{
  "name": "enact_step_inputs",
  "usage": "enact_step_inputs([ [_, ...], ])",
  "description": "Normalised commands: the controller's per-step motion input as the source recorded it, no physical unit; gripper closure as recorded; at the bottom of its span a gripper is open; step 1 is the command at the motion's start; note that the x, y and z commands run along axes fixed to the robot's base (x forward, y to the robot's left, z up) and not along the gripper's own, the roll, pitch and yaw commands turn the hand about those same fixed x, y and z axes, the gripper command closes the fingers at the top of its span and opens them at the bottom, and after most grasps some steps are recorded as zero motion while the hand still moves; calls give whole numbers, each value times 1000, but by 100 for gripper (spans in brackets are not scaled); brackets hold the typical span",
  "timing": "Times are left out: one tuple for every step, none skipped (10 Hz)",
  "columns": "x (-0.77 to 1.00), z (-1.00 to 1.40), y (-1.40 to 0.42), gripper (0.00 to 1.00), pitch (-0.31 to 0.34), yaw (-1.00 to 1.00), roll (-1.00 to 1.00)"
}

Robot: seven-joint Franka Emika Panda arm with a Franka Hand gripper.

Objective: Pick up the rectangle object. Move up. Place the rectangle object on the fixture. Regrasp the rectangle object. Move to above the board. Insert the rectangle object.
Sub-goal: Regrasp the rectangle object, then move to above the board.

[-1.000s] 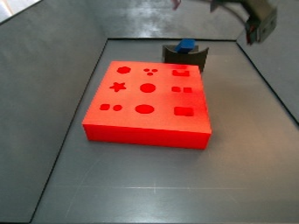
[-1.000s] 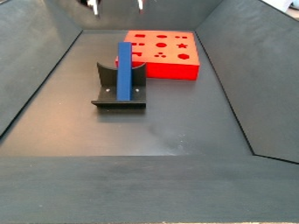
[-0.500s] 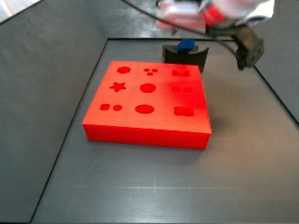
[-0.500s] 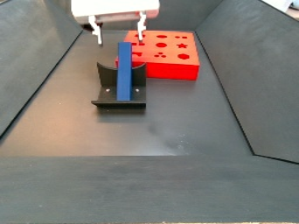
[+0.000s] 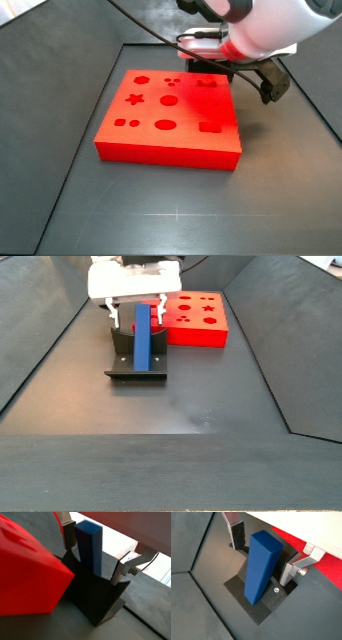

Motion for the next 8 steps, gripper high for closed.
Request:
enact_step_inputs([
  [0,0,0,100,0,0,0],
  [-79,1000,-69,100,-94,-258,102],
  [-81,1000,-69,100,-91,-255,98],
  [-88,1000,-58,100,-65,-235,70],
  [-89,1000,-54,100,-35,-224,50],
  [-85,1000,-52,100,24,-195,33],
  [-85,1000,-50,100,52,-181,32],
  [-84,1000,-49,100,113,-122,26],
])
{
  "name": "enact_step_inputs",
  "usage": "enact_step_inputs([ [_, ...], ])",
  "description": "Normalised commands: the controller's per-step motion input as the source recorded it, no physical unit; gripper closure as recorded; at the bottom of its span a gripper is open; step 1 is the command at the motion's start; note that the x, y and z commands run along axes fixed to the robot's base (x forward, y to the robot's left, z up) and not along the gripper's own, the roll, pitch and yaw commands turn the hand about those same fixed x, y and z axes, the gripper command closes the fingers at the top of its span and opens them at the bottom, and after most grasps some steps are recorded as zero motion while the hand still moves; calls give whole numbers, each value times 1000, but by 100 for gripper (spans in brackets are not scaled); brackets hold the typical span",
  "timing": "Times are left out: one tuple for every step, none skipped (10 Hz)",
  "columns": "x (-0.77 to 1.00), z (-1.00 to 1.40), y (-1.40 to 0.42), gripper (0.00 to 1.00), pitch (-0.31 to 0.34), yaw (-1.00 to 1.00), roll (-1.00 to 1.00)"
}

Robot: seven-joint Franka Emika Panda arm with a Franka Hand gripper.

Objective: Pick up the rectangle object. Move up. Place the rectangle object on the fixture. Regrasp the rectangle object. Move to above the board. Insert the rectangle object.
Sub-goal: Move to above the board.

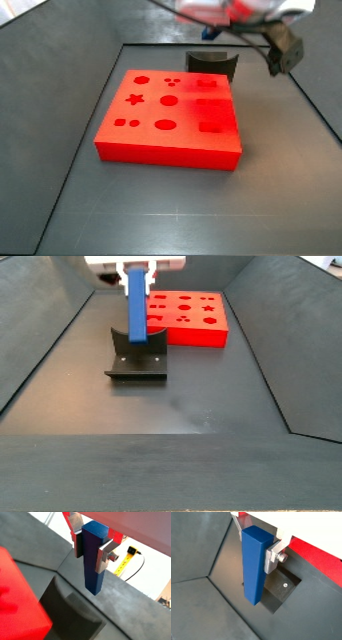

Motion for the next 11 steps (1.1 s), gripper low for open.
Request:
enact_step_inputs([
  [-83,1000,-47,100,134,-96,19],
  [-81,1000,-43,100,158,-42,-8],
  [-80,1000,-41,100,162,-5,-27],
  [-80,1000,-38,100,157,31,-41],
  [-77,1000,-35,100,145,60,-49],
  [-68,1000,-35,100,124,89,-51],
  [-55,987,-33,100,109,103,-49],
  [-31,808,-29,100,96,110,-48],
  [-12,632,-24,100,87,111,-39],
  [8,392,-22,100,77,107,-33],
  [17,214,-22,100,70,104,-30],
])
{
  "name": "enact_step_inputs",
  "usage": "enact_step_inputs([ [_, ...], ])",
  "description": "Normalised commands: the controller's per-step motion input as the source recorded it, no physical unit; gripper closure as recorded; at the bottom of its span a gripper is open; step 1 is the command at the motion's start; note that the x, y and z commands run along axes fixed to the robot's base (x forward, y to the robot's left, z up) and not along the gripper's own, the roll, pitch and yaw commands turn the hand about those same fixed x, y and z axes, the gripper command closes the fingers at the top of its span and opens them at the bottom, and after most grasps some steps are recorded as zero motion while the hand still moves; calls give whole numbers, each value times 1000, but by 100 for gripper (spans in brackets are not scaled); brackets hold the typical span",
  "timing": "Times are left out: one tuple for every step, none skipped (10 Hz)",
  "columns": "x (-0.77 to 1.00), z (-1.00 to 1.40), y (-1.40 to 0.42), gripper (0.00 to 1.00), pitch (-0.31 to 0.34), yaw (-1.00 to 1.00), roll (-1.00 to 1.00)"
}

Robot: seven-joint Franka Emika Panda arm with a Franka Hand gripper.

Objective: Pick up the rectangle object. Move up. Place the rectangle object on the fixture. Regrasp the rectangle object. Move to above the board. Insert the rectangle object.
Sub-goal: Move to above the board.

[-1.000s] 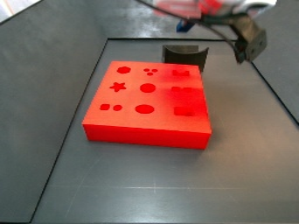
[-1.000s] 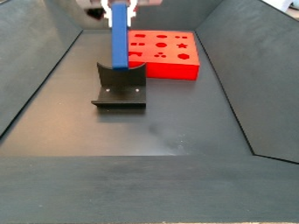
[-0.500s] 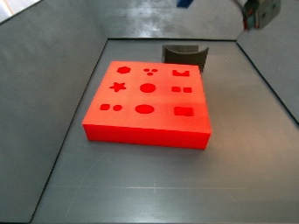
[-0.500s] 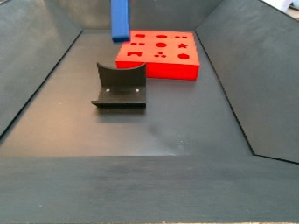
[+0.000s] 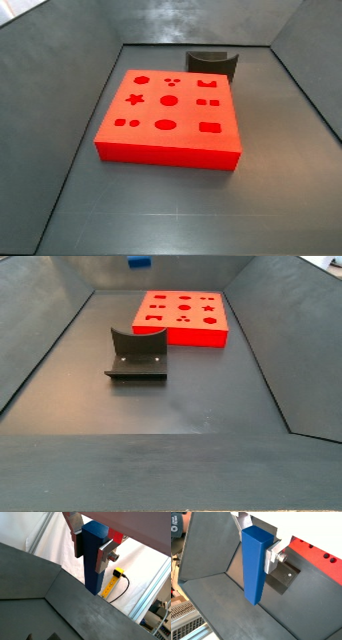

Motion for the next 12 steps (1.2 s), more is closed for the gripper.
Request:
enact_step_inputs([
  [-682,282,-1000,100,-23,0,-1000],
  [-688,304,-1000,100,-35,0,-1000],
  [-741,325,-1000,100,-51,-1,-1000],
  [-769,299,-1000,100,-57,-5,-1000],
  [-781,311,-1000,100,-63,-11,-1000],
  [-747,290,-914,100,-68,-15,-1000],
  [-461,157,-501,100,-68,-20,-1000],
  [-287,85,-268,100,-67,-24,-1000],
  [-179,43,-135,100,-68,-28,-1000],
  [-125,32,-76,100,-74,-31,-1000],
  [-94,13,-37,100,-82,-34,-1000],
  [-72,6,-5,100,-88,-36,-964],
])
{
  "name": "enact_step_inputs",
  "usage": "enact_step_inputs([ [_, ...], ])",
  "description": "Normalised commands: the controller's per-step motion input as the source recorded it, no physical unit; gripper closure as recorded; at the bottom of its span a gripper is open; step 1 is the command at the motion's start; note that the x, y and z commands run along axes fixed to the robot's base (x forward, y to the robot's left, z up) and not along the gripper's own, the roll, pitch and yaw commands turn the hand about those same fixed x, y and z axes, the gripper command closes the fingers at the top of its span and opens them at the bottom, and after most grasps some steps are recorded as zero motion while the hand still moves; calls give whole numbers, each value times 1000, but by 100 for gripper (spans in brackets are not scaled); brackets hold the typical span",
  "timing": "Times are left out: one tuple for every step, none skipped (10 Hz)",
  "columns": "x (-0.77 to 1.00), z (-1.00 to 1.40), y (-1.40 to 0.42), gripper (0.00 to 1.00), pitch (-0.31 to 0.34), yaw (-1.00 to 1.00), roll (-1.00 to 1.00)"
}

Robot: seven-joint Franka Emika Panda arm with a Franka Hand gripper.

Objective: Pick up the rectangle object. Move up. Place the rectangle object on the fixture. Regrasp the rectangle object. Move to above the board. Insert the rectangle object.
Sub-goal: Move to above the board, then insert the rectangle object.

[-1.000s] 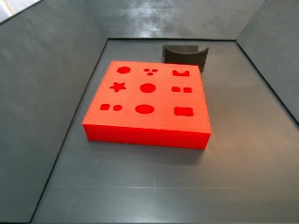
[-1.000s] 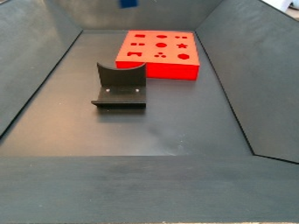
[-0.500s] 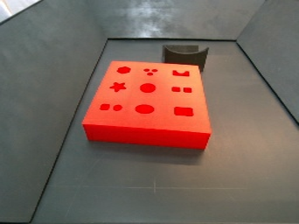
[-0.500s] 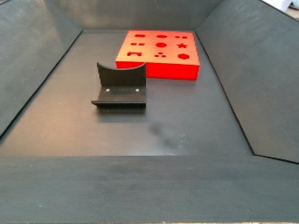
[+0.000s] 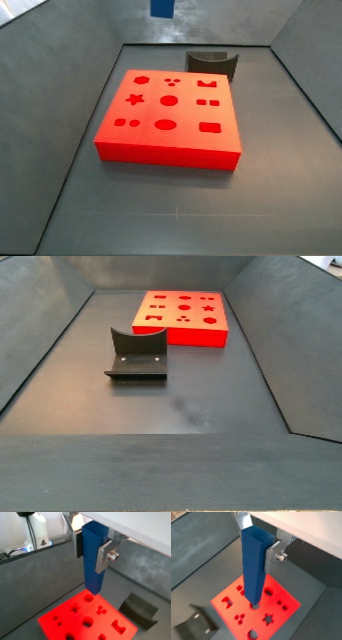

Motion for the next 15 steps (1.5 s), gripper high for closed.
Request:
enact_step_inputs([
  [-62,3,15,100,-71,-24,-665],
  [-53,-1,15,100,-63,-18,-458],
  [-36,-2,6,100,-44,-8,-251],
  [0,0,20,100,0,0,-50],
  [0,-17,0,100,-33,0,-3],
  [0,-31,54,100,-4,0,-33],
  [9,-11,23,100,-11,-11,-47],
  [0,0,14,100,0,-26,-21],
  [0,0,34,100,0,-23,-46],
  [0,-106,0,100,-106,-49,-153],
  [17,-360,0,100,-170,-6,-210],
  [86,-566,-131,100,-156,0,-194],
  [103,-689,-283,100,-134,0,-163],
  [100,-754,-340,100,-110,0,-131],
  [120,-551,-309,100,-40,0,-76],
])
